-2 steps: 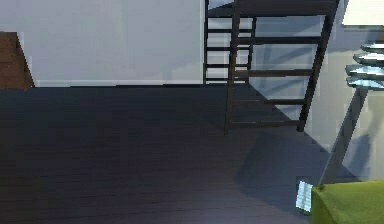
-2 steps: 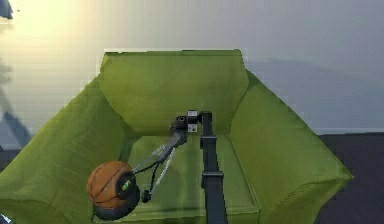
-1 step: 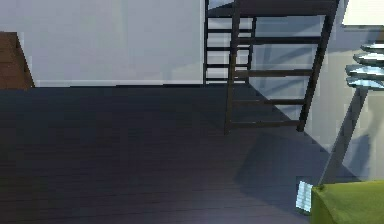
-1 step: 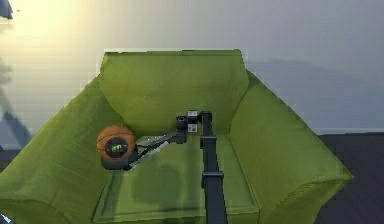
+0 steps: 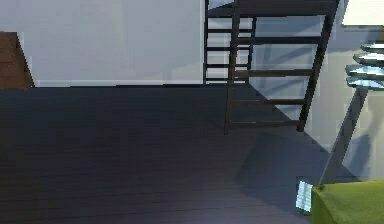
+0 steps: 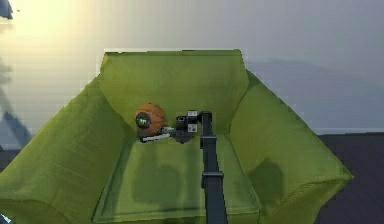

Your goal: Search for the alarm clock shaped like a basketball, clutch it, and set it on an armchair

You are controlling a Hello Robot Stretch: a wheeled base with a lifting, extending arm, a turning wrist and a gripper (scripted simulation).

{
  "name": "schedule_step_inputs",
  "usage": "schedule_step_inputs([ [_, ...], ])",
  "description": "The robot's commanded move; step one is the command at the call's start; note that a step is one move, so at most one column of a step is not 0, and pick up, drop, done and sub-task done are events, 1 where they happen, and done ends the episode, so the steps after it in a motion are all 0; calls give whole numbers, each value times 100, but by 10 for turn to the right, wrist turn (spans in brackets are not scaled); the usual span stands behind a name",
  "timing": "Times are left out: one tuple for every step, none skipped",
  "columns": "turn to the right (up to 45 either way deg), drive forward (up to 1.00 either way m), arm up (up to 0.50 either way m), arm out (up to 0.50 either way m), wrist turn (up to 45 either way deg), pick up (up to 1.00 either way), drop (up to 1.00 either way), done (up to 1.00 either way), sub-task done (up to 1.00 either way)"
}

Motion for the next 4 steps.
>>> schedule_step_inputs([
  [0,0,0,0,450,0,0,0,0],
  [0,0,0,0,30,0,0,0,0],
  [0,0,-30,0,0,0,0,0,0],
  [0,0,0,0,0,0,100,0,0],
])
